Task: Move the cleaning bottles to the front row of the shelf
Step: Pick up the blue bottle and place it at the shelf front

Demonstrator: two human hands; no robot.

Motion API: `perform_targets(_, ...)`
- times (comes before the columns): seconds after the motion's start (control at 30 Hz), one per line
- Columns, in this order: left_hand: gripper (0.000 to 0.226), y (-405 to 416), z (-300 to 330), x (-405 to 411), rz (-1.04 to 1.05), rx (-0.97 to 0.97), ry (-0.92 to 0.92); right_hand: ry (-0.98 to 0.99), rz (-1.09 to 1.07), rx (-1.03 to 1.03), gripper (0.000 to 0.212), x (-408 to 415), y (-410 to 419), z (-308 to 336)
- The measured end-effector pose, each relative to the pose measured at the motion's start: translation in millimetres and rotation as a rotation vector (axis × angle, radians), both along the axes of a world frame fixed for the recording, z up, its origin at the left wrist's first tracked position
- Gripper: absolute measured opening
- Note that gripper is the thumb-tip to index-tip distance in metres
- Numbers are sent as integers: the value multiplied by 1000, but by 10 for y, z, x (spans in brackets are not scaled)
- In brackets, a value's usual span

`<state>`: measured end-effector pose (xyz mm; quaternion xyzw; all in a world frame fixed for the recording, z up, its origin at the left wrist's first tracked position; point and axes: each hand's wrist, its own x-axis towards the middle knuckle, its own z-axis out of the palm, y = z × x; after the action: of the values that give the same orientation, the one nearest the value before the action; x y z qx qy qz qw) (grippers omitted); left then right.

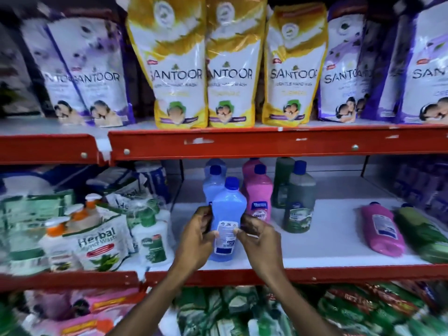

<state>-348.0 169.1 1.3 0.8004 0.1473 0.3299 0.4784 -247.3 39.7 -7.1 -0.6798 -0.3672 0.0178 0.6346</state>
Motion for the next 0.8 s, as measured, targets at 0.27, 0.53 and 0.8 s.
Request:
perform_targets(0.27,55,198,-180,41,7,-101,-33,-88,-11,-87,34,-6,202,-31)
perform_targets(0.53,50,256,-255,-16,2,-114,3,13,-72,-56,31,-9,187,-136)
perform_targets(0.8,50,263,-272,-113,18,-129,24,89,-135,-25,22,-179,178,-313)
